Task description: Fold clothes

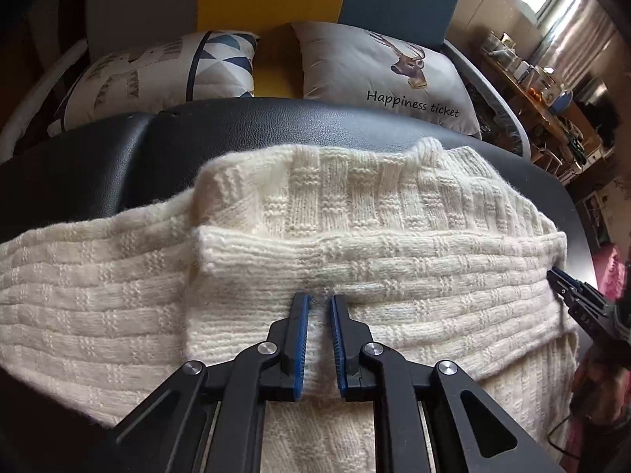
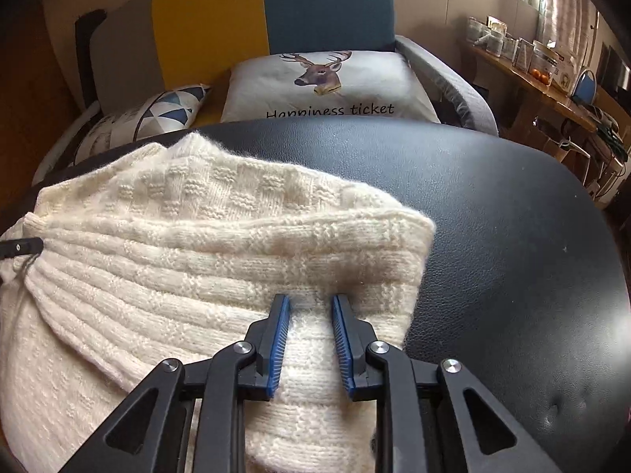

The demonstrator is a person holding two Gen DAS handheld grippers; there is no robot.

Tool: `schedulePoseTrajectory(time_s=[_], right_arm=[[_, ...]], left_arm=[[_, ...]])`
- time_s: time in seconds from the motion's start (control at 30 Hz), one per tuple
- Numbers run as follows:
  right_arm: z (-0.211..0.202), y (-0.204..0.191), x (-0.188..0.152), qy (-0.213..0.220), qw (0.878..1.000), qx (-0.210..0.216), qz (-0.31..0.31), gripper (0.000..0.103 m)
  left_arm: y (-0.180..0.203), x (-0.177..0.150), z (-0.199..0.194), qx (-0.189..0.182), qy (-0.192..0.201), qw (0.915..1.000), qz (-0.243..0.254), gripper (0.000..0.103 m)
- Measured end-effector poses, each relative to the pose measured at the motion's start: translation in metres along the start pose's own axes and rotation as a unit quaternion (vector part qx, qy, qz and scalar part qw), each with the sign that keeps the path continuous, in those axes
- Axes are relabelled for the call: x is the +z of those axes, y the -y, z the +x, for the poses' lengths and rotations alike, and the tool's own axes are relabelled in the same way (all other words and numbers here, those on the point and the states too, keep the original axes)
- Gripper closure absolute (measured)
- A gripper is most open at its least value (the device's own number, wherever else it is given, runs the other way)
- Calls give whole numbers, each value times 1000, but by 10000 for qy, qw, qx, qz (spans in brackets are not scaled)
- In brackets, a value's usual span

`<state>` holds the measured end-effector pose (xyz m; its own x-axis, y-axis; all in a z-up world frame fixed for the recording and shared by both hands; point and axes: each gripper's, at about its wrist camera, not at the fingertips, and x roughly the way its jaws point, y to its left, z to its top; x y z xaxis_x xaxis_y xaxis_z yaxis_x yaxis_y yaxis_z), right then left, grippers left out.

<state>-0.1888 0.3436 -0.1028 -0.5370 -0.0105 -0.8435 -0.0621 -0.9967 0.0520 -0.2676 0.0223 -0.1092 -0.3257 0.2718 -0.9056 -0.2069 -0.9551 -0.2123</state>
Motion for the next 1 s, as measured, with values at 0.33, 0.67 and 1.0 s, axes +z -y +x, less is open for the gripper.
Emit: schedulePoseTrajectory(time_s=[0.33,0.67,1.0], right_arm=[[-48,-12,-51,520,9951,842,-38,81],[-33,-6,-65,516,9931,1052,76,80],[-32,-6,-67,561,9929,1048,99,80]], left_arm=[[166,61,-23,-1864,496,9599,2032,78],[289,82,59,-2658,-511,9149,2996,64],[313,78,106,-3041,-1371,8862,3216,92]])
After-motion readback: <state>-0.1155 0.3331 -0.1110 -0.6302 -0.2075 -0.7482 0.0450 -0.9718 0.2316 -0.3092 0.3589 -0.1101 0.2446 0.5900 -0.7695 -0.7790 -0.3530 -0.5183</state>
